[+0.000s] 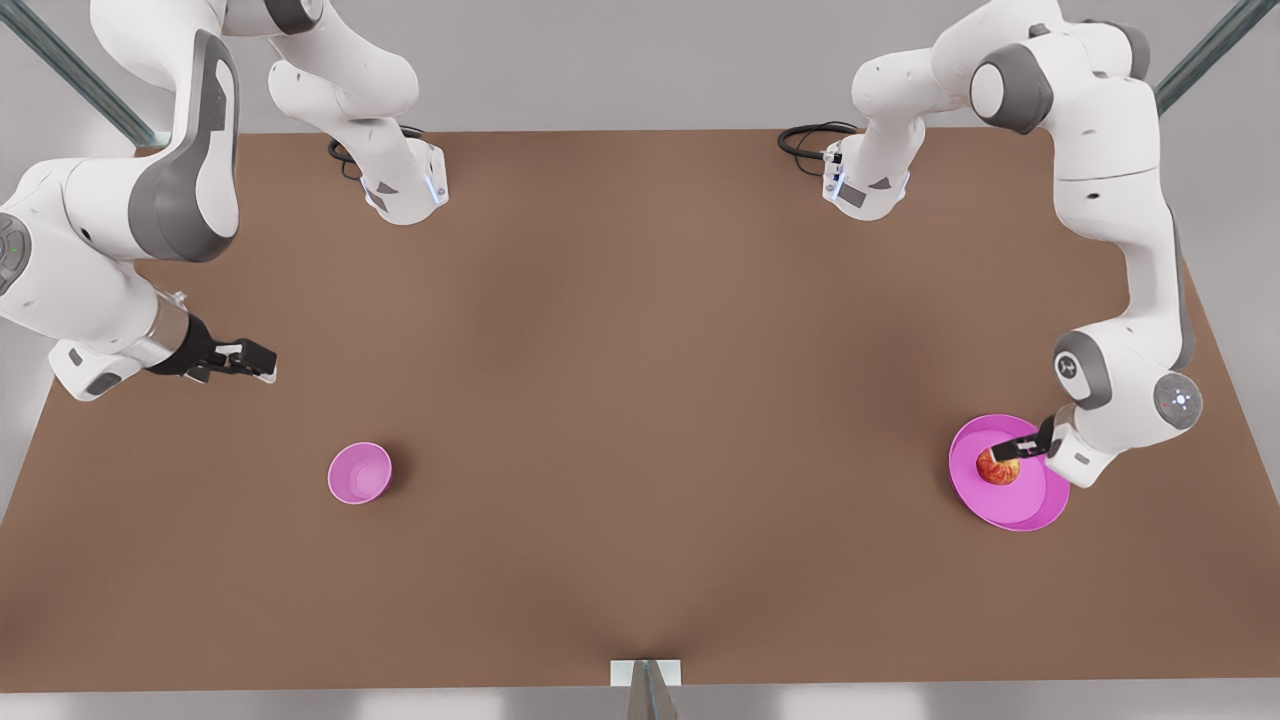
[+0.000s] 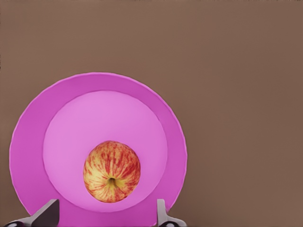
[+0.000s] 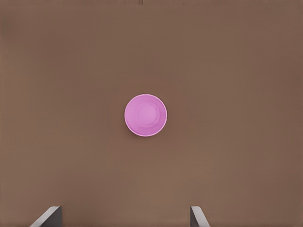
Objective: Use the left arm to pick up the apple from the plate, transfer it to the gripper of the right arm, and then use the right arm to place it into the bowl
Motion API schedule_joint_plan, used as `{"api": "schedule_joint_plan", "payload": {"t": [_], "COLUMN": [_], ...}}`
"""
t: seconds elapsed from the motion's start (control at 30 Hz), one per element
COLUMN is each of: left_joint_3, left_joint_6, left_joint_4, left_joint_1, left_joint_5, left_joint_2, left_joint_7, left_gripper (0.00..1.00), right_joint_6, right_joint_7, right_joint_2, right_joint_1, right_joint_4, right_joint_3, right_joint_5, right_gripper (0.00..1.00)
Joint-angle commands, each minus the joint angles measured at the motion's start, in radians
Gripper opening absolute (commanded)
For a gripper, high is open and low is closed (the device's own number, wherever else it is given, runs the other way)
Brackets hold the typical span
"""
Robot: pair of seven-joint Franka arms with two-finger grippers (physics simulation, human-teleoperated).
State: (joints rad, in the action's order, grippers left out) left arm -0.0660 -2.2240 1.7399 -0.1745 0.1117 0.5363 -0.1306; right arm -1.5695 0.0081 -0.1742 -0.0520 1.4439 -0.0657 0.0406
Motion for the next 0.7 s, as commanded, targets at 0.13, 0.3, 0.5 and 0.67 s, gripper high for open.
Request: {"api": "schedule_joint_plan", "payload": {"t": [0.13, 0.3, 0.5, 0.67], "left_joint_3": [0.000, 0.000, 0.000, 0.000], "left_joint_6": [-0.138, -0.137, -0.137, -0.137], "left_joint_4": [-0.002, -0.002, -0.002, 0.000], "left_joint_1": [0.004, -0.002, -0.003, -0.006], "left_joint_5": [0.005, 0.003, 0.000, -0.001], "left_joint_2": [0.053, 0.096, 0.140, 0.146], "left_joint_7": [-0.192, -0.193, -0.195, -0.210], "left_gripper": [1.00, 1.00, 1.00, 0.98], "right_joint_6": [-0.003, -0.003, -0.004, -0.004], "right_joint_7": [-0.010, -0.010, -0.010, -0.025], "right_joint_2": [-0.002, -0.002, -0.004, -0.004], "right_joint_1": [0.000, -0.002, 0.000, 0.001], "right_joint_4": [0.000, -0.002, -0.002, -0.002], "right_joint_3": [0.000, 0.000, 0.000, -0.002], "right_joint_5": [0.001, 0.001, 0.001, 0.001], "right_gripper": [1.00, 1.00, 1.00, 1.00]}}
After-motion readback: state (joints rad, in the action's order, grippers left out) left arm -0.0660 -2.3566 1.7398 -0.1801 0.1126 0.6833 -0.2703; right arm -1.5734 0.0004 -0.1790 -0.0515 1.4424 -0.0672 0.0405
